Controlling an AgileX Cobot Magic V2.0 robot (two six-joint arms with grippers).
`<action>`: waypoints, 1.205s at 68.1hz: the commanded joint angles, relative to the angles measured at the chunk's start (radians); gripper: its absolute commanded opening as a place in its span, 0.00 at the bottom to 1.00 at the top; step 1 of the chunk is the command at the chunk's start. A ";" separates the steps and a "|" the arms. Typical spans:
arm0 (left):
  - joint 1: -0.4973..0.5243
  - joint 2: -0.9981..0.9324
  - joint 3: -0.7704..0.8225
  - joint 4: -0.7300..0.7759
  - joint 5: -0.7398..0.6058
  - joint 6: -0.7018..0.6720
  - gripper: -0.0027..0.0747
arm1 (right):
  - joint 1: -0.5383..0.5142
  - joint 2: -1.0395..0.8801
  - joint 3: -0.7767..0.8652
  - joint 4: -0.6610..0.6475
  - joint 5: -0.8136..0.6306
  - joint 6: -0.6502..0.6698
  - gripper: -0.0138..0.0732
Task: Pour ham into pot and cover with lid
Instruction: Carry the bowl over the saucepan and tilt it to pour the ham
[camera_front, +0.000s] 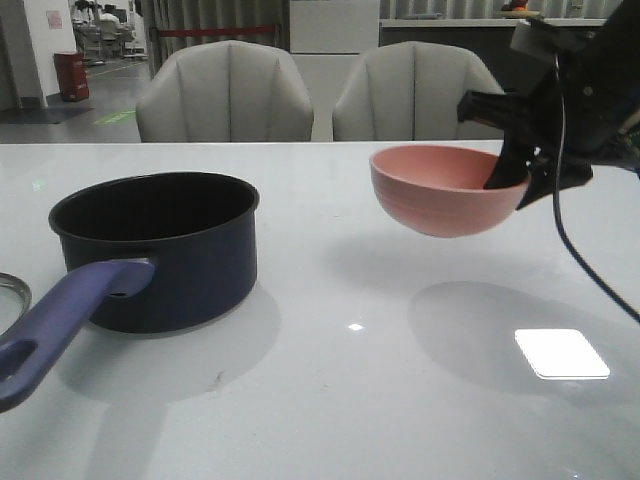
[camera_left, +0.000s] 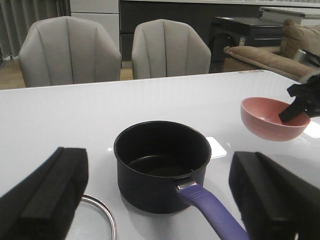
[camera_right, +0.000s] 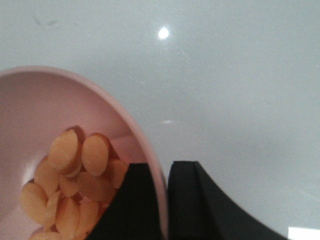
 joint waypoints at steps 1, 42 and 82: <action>-0.007 0.013 -0.023 -0.009 -0.085 -0.001 0.82 | 0.047 -0.059 -0.126 0.038 0.055 -0.088 0.31; -0.007 0.013 -0.023 -0.009 -0.085 -0.001 0.82 | 0.425 0.118 -0.502 -0.094 -0.193 -0.138 0.31; -0.007 0.013 -0.023 -0.009 -0.085 -0.001 0.82 | 0.522 0.215 -0.169 -0.402 -1.335 -0.408 0.31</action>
